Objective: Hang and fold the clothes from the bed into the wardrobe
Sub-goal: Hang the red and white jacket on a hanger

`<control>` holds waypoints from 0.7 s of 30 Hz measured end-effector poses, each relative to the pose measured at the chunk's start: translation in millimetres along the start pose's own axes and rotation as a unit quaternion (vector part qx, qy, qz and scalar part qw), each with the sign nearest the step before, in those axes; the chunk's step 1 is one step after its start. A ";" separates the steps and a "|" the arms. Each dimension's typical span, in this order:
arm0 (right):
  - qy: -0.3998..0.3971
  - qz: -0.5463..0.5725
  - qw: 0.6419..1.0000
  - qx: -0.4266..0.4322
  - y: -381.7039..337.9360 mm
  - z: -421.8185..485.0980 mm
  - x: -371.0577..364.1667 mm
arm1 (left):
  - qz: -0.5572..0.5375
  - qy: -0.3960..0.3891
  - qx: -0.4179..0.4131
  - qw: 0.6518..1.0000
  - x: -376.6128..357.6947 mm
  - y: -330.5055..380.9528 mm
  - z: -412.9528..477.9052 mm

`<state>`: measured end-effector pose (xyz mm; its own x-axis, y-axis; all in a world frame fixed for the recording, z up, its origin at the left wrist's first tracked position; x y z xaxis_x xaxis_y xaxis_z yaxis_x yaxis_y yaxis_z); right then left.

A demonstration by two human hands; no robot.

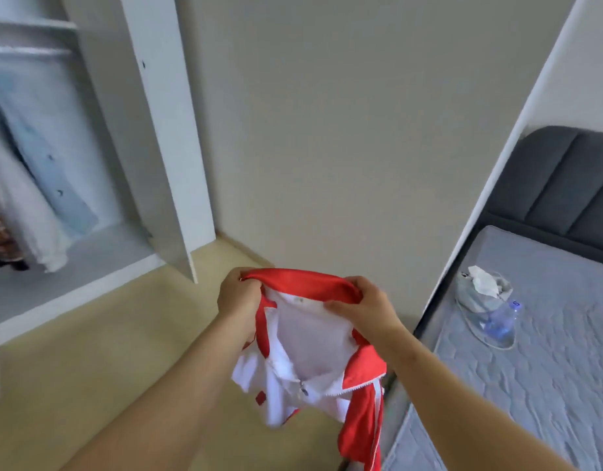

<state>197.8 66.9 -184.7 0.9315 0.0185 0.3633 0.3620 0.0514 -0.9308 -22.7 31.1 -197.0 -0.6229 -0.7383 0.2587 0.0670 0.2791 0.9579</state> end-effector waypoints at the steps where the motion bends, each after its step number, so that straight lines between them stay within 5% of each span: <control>1: -0.029 -0.036 0.999 0.007 -0.9 0.2 -17.9 | 0.006 0.006 0.032 0.999 10.1 -8.7 9.2; 4: -0.035 -0.134 0.990 0.033 -3.0 7.3 -57.1 | -0.059 0.020 0.087 0.994 36.8 -27.8 30.1; 8: -0.026 -0.166 0.986 0.012 -8.4 21.2 -111.3 | -0.088 0.072 0.049 0.992 80.3 -31.4 65.8; 21: -0.073 0.073 0.994 -0.032 -120.6 57.2 -355.4 | 0.063 0.151 -0.005 0.987 267.6 -29.7 245.7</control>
<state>-179.0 111.2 -199.2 0.9610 0.1657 0.2213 0.2287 -0.0265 -0.9731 -382.8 -23.8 -186.8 -0.3492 -0.8480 0.3987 0.1373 0.3746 0.9170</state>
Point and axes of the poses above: each hand's wrist, its own z-axis towards the middle knuckle, its own x-axis out of the back of the hand, y = z × x, the point moved 7 cm from there along z, towards the middle knuckle, and after that the axes turned 10 degrees about y, right-handed, at the moved point
